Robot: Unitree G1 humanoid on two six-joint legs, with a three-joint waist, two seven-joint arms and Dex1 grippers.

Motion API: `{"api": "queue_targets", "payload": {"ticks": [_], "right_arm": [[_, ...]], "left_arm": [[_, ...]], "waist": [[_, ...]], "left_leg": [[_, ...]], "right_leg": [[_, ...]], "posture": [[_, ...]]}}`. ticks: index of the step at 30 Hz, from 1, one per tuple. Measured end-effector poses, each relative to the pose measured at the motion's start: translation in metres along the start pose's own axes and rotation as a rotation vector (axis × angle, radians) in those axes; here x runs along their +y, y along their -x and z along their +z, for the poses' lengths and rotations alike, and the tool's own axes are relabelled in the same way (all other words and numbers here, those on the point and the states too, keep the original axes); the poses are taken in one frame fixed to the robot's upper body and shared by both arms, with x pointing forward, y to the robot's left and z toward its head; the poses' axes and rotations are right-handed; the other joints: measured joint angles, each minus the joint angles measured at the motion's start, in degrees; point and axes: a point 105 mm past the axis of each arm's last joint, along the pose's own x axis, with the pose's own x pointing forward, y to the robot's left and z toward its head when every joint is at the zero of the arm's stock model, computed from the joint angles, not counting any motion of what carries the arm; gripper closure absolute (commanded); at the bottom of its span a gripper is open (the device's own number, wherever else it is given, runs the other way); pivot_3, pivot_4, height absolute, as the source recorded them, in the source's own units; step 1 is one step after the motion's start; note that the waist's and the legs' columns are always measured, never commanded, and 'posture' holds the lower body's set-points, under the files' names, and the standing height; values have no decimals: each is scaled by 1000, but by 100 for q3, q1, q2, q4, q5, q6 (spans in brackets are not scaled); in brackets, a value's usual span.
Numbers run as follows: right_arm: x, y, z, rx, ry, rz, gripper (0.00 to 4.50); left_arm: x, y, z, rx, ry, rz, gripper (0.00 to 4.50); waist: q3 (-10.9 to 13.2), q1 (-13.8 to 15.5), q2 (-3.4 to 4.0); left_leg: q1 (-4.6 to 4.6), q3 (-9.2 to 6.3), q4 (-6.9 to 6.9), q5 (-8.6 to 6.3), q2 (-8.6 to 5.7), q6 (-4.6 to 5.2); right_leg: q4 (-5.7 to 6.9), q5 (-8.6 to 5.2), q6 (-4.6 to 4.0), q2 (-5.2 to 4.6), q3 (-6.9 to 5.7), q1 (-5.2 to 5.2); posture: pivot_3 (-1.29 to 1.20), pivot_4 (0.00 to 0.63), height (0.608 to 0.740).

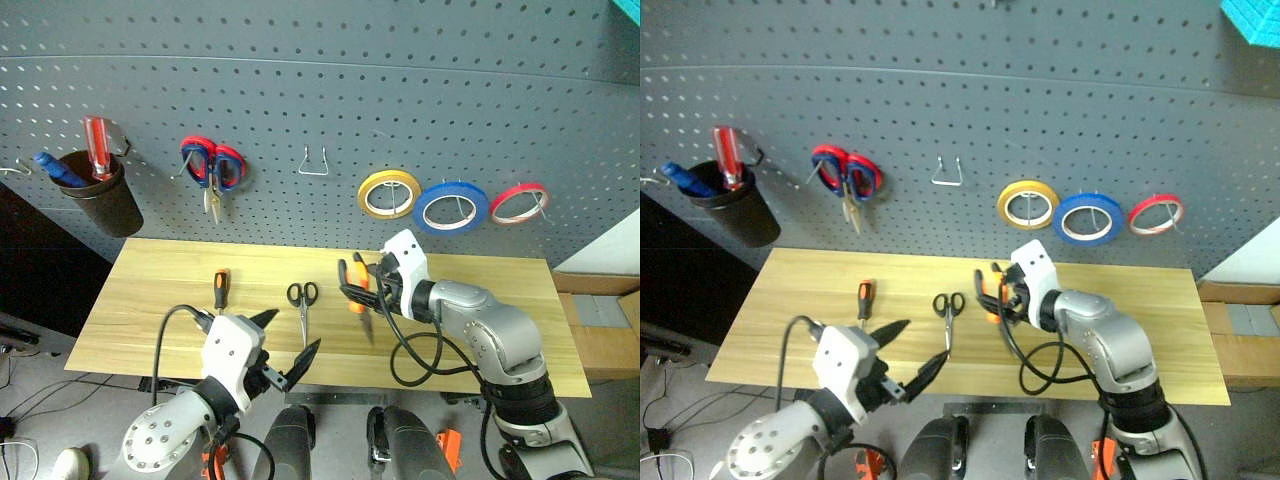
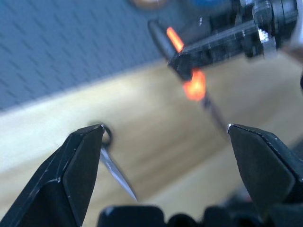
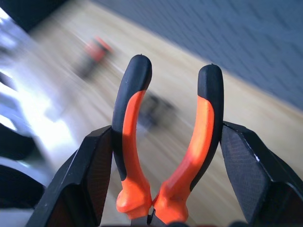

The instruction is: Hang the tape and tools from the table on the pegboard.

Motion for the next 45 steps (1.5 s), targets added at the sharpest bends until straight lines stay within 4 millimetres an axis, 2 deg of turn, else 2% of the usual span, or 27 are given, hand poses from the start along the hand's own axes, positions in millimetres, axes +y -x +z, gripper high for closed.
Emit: {"api": "queue_targets", "payload": {"ticks": [6,9,13,16,21,27,31,35,45], "right_arm": [[17,-12,67,-262,66,50,1564],[21,-23,101,-390,100,48,1564],[11,-40,145,-518,197,-40,1564],[3,-43,165,-590,249,-97,1564],[-9,-47,181,-661,314,-177,1564],[-22,-52,193,-708,423,-297,1564],[-38,-58,186,-682,481,-394,1564],[-52,-63,173,-637,506,-464,1564],[-73,-60,164,-549,629,-604,1564]], "left_arm": [[17,-3,31,-115,-6,103,0],[28,-10,54,-200,-18,149,0],[36,-21,76,-272,-46,160,0],[45,-27,80,-276,-49,182,0],[58,-37,85,-282,-67,214,0],[70,-61,77,-249,-68,203,0],[77,-77,67,-213,-78,190,0],[82,-86,68,-221,-103,183,0],[78,-87,60,-205,-120,146,0]], "waist": [[-216,238,-10],[-308,355,-34],[-419,490,-44],[-526,573,-50],[-624,678,-61],[-738,754,-68],[-752,796,-76],[-752,812,-76],[-753,807,-76]], "left_leg": [[-3,-33,2,8,-7,-14],[2,-65,8,24,-6,-35],[23,-78,5,50,-3,-54],[40,-81,0,53,4,-57],[43,-81,2,67,7,-65],[46,-80,2,73,7,-71],[46,-80,1,84,14,-87],[43,-80,0,87,22,-92],[44,-83,0,88,26,-91]], "right_leg": [[8,15,-28,2,-33,10],[21,20,-36,6,-66,25],[29,39,-69,26,-81,44],[32,38,-80,47,-81,58],[37,52,-102,62,-80,59],[40,59,-115,64,-80,59],[38,71,-135,74,-81,56],[40,74,-144,79,-82,54],[45,77,-147,77,-81,54]], "posture": [[386,75,740],[385,52,740],[384,33,740],[383,20,740],[381,1,740],[378,0,740],[373,0,740],[367,0,740],[347,3,740]]}}
